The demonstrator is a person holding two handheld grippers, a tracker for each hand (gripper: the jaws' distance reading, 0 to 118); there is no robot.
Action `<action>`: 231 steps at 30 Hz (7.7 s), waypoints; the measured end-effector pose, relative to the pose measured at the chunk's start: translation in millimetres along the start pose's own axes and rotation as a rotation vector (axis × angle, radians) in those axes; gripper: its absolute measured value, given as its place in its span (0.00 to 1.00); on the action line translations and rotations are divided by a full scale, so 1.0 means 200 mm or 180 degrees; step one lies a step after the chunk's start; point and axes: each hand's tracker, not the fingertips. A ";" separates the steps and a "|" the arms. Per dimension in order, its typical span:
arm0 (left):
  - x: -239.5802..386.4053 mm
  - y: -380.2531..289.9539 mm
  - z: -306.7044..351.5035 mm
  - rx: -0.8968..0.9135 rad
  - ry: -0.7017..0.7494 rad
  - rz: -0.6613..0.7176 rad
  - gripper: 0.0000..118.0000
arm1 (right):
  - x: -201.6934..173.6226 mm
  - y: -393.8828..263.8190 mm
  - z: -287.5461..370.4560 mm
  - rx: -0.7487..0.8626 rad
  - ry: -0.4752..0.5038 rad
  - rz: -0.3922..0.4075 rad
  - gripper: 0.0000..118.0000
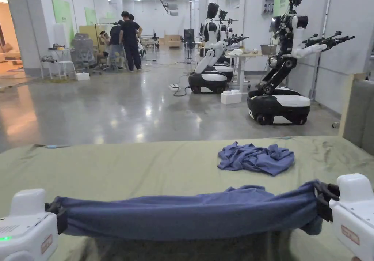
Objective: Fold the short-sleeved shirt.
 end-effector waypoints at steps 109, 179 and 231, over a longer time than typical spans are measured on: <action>-0.25 -0.39 0.10 -0.1124 -0.0303 -0.0033 0.75 | 0.22 -0.44 0.13 -0.1107 -0.0270 0.0116 0.87; -0.17 -0.51 0.58 -0.1266 -0.0946 0.0110 0.06 | 0.08 -0.45 0.58 -0.1878 0.0680 -0.0032 0.07; 0.12 -0.31 -0.51 -0.0938 -0.0899 -0.0625 0.00 | -0.17 -0.02 -0.98 -0.2462 0.0463 -0.0128 0.94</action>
